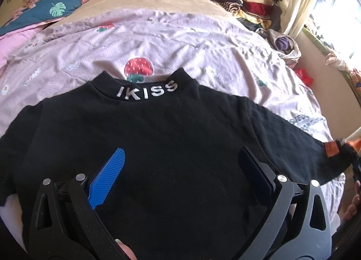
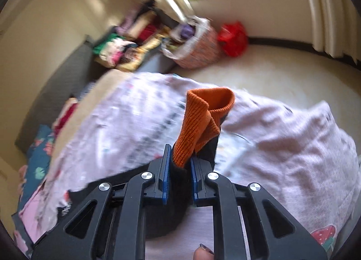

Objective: Fold small clothes
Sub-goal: 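Lift the sleeve with the right gripper and carry it across the shirt body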

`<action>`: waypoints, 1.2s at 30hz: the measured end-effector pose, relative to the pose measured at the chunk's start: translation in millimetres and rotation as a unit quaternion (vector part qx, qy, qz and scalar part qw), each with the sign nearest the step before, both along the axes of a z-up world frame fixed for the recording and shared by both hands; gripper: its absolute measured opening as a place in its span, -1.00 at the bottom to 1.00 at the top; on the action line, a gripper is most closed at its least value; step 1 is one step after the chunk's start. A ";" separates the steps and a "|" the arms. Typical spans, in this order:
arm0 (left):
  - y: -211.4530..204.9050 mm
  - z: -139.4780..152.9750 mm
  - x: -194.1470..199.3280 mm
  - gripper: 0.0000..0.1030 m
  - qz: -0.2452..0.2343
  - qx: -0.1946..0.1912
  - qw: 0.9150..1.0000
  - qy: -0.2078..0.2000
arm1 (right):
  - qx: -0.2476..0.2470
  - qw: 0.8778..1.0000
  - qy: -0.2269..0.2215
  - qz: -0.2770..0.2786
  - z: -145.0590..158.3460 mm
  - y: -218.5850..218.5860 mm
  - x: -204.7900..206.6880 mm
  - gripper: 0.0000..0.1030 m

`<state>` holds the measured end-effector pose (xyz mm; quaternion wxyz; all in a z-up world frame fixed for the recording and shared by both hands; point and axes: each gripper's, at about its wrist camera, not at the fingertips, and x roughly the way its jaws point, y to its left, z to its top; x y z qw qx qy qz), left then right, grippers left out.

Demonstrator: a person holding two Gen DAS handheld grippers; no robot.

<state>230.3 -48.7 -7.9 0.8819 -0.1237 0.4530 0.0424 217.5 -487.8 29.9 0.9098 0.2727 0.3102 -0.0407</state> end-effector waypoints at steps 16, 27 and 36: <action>42.5 48.6 -38.2 0.84 -0.002 -0.042 0.998 -0.043 | -0.051 0.987 -0.074 0.130 82.7 120.3 -22.5 -0.79; 97.3 32.6 -48.4 0.84 0.027 -0.104 0.994 -0.029 | -0.089 0.972 -0.068 0.206 83.2 215.2 -19.9 -0.79; 131.3 14.4 -51.1 0.84 0.020 -0.202 0.979 -0.035 | -0.111 0.958 -0.047 0.260 57.0 290.8 -17.1 -0.79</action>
